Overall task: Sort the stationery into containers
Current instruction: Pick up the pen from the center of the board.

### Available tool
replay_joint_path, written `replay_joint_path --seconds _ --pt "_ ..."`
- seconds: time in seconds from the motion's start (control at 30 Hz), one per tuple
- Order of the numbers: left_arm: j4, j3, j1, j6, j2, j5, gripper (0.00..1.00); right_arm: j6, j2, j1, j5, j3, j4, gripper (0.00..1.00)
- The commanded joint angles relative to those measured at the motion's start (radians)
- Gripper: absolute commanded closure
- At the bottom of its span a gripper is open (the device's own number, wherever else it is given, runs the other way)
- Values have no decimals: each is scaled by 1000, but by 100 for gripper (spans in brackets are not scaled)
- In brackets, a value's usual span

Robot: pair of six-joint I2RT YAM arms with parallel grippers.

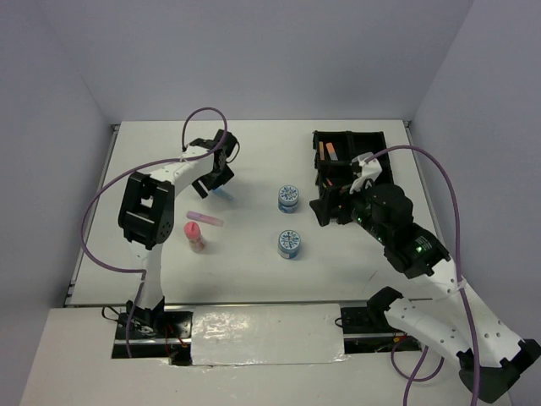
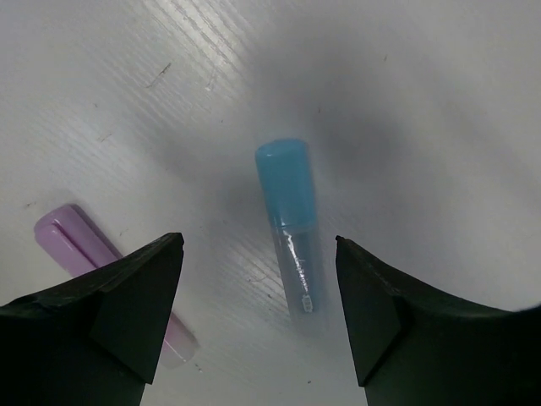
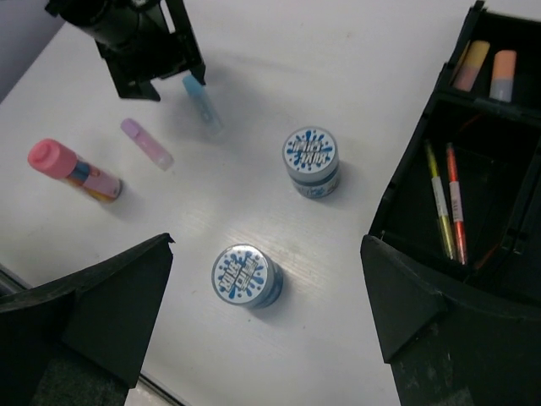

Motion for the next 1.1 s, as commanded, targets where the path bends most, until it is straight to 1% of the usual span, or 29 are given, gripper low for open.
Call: replay_joint_path --seconds 0.0,0.2,0.23,0.3,0.33,0.4,0.47,0.5,0.53,0.57,0.6,0.63,0.67,0.7,0.73,0.77,0.8,0.83,0.87,0.9,1.0,1.03,1.07 --pt "47 7 12 -7 10 31 15 10 7 9 -58 -37 37 0" --pt "33 42 12 2 98 44 16 16 32 17 -101 -40 71 1" --pt "43 38 12 5 107 50 20 16 35 20 -104 -40 74 1" --pt "67 15 12 4 112 61 23 14 42 21 -108 -39 76 2" --pt "72 4 12 5 116 65 28 14 45 24 -107 -39 76 2" --pt "78 2 14 13 122 71 35 16 47 24 -108 -40 79 4" --pt "89 -1 14 19 121 82 63 11 47 29 -124 -46 85 7" --pt "93 -5 14 19 116 90 75 8 46 29 -151 -54 105 9" --pt "104 -16 15 20 99 96 95 10 47 29 -168 -60 118 10" --pt "115 -25 15 22 84 99 100 13 47 29 -191 -86 140 11" --pt "133 -39 14 34 67 120 100 19 55 29 -217 -104 192 11" --pt "154 -75 12 42 17 133 100 30 61 30 -264 -120 218 10" --pt "206 -96 8 54 -15 143 100 37 70 29 -288 -149 246 0" --pt "233 -137 -3 81 -87 159 100 59 93 29 -330 -166 307 0" --pt "260 -158 -14 100 -126 168 100 75 104 29 -341 -181 341 0" --pt "332 -181 -25 126 -172 179 100 114 117 29 -355 -213 417 0" --pt "358 -206 -41 166 -260 183 100 134 142 30 -378 -230 463 0" --pt "375 -241 -80 180 -302 171 100 163 153 32 -403 -250 520 0" --pt "392 -254 -100 194 -303 163 100 216 164 30 -411 -293 634 0" --pt "392 -274 -121 209 -413 153 100 233 188 32 -418 -310 689 0" --pt "359 -284 -222 224 -511 119 100 266 257 37 -405 -324 804 10" --pt "350 -286 -241 224 -526 102 100 273 274 37 -398 -324 829 16" --pt "343 -289 -255 221 -542 107 100 293 312 40 -400 -321 884 19"
